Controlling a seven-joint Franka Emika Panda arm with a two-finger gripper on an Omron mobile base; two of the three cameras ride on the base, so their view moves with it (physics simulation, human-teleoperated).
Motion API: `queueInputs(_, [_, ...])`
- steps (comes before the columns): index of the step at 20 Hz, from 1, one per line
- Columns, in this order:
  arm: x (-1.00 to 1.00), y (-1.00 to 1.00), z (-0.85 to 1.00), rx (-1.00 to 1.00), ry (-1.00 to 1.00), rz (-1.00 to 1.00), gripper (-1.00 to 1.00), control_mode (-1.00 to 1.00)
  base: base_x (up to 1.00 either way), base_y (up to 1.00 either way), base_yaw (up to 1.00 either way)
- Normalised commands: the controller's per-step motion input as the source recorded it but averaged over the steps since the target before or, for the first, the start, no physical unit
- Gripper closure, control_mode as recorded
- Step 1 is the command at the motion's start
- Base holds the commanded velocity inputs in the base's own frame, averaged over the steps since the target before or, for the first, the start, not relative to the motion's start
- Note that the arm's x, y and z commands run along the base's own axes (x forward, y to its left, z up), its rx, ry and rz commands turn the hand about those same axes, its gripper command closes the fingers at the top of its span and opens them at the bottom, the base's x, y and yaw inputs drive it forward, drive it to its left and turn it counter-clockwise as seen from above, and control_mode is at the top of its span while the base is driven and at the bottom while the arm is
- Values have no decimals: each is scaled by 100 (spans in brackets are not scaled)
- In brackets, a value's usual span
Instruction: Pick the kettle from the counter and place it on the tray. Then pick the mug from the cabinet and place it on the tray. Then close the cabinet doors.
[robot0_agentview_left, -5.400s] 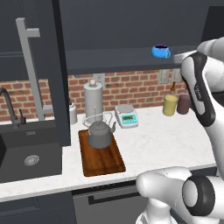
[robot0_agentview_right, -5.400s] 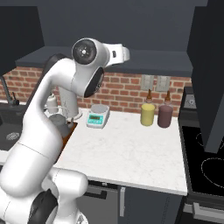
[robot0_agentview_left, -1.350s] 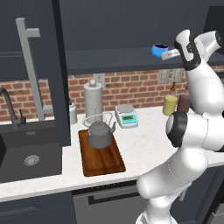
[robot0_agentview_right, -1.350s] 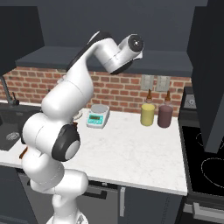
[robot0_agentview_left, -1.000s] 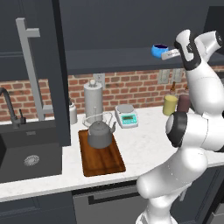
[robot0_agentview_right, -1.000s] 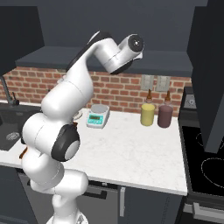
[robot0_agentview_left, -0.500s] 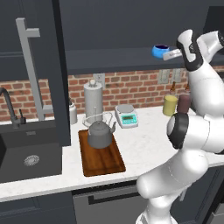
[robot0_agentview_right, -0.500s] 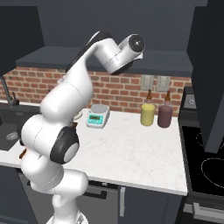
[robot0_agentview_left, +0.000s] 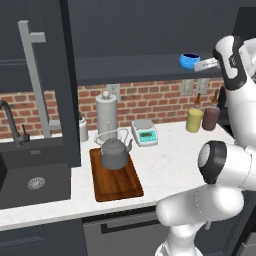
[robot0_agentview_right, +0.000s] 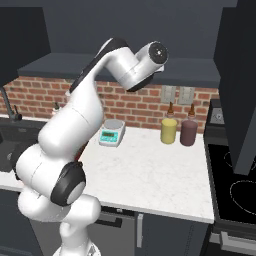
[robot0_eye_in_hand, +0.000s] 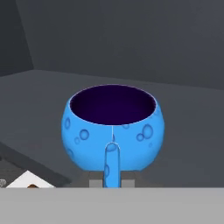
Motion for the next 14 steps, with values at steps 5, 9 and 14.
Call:
queueInputs(5, [-73,0,8,4,-2,0,100,-100,0,0,0])
queueInputs(9, [-86,11,5,1,0,3,100,-100,0,0,0])
queueInputs(14, [-79,45,-2,0,0,9,100,-100,0,0,0])
